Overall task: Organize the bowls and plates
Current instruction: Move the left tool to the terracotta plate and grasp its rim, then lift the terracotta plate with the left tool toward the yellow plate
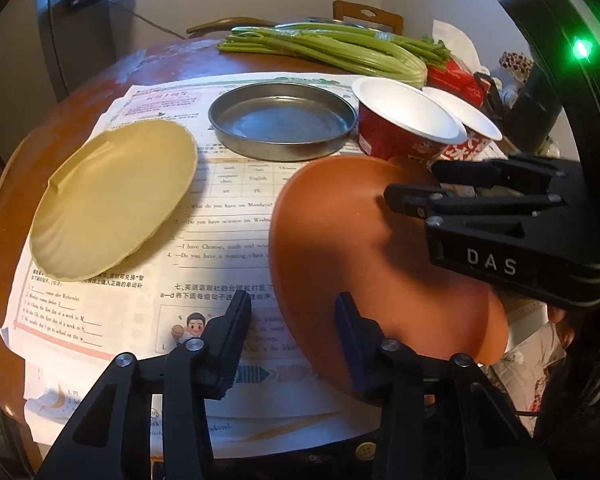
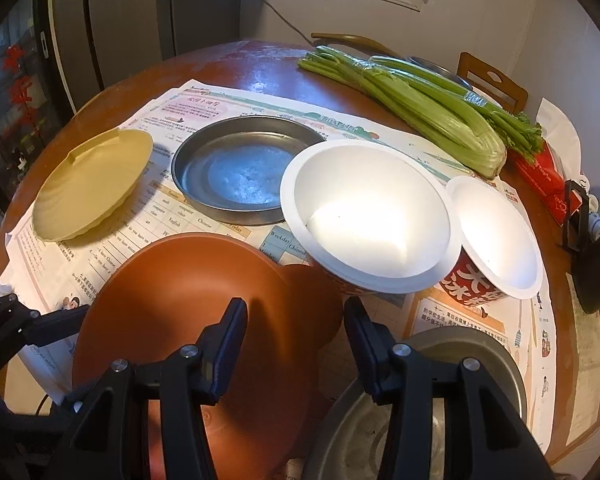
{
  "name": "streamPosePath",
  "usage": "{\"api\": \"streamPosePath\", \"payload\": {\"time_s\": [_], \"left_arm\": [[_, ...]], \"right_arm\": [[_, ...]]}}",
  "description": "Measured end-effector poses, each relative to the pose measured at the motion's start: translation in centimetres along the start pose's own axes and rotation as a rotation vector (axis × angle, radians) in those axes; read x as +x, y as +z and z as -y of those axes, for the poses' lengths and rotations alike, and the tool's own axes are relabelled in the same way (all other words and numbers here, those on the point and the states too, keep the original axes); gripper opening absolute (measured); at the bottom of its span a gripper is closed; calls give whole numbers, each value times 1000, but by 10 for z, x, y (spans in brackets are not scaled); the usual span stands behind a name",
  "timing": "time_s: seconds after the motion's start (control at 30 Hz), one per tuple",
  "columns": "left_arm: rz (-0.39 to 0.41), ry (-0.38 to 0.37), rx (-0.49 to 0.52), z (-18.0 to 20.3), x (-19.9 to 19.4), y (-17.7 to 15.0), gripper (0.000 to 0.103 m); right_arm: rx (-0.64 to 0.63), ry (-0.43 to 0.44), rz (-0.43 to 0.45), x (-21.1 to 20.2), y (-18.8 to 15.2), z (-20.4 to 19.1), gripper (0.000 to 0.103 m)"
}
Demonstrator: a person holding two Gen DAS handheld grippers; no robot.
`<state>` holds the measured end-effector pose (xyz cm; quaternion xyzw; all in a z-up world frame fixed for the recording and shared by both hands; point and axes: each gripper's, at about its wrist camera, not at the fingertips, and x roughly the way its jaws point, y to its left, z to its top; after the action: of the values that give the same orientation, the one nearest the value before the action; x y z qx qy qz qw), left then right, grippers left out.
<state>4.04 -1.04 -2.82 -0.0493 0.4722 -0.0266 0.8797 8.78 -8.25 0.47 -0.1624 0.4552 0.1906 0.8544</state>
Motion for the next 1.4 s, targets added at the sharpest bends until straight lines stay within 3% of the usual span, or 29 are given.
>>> {"api": "streamPosePath", "payload": {"time_s": [0.67, 1.13, 1.4], "left_arm": [[48, 80, -146, -65, 3, 16, 41], [59, 20, -203, -86, -15, 1, 41], [41, 25, -217, -86, -21, -15, 41]], "right_arm": [[-2, 144, -9, -3, 2, -26, 50], [-13, 183, -36, 1, -4, -37, 50], [-52, 210, -46, -7, -15, -55, 50]]}}
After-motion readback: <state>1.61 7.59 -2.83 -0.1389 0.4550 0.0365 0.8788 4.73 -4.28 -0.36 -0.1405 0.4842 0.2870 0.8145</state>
